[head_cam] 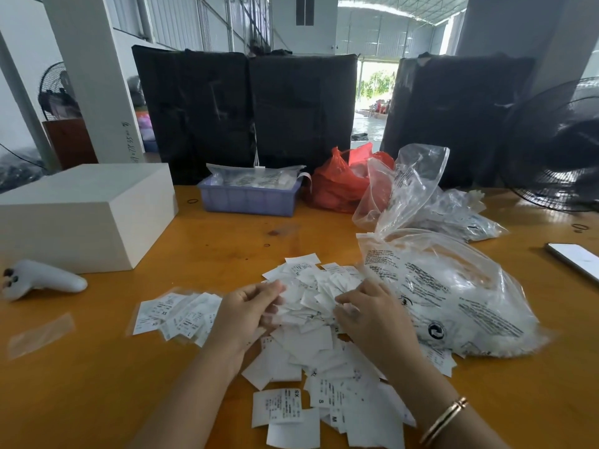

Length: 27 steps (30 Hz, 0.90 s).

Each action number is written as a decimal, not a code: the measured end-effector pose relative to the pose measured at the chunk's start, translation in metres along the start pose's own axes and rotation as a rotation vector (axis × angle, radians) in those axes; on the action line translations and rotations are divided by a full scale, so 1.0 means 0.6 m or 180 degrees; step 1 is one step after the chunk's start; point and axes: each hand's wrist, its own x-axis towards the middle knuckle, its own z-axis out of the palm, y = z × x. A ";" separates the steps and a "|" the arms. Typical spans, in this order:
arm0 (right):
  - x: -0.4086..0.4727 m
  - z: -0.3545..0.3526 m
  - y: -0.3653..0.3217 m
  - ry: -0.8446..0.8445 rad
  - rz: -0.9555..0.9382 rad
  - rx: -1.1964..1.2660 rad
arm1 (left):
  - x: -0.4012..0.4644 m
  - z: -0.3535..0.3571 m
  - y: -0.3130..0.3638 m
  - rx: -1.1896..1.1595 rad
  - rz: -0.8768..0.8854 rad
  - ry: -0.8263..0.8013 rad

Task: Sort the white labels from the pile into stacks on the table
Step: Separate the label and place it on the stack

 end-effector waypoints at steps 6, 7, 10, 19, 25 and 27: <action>0.005 0.015 -0.020 0.0049 -0.0454 -0.0799 | 0.001 0.001 0.001 0.0326 0.0059 -0.0041; 0.005 0.016 -0.024 0.0101 -0.0484 -0.0873 | 0.001 0.001 0.001 0.0339 0.0026 -0.0033; 0.005 0.014 -0.032 0.0505 -0.0487 -0.0917 | 0.003 0.001 0.002 0.0415 -0.0057 -0.0025; 0.001 0.021 -0.036 0.0501 -0.0528 -0.1190 | 0.006 -0.001 -0.007 0.0035 -0.0054 -0.0078; 0.006 0.019 -0.038 0.0605 -0.0602 -0.1190 | 0.007 0.003 -0.006 -0.0596 -0.0204 -0.0096; 0.005 0.016 -0.039 0.0691 -0.0607 -0.1043 | 0.008 0.004 -0.006 -0.0810 -0.0238 -0.0178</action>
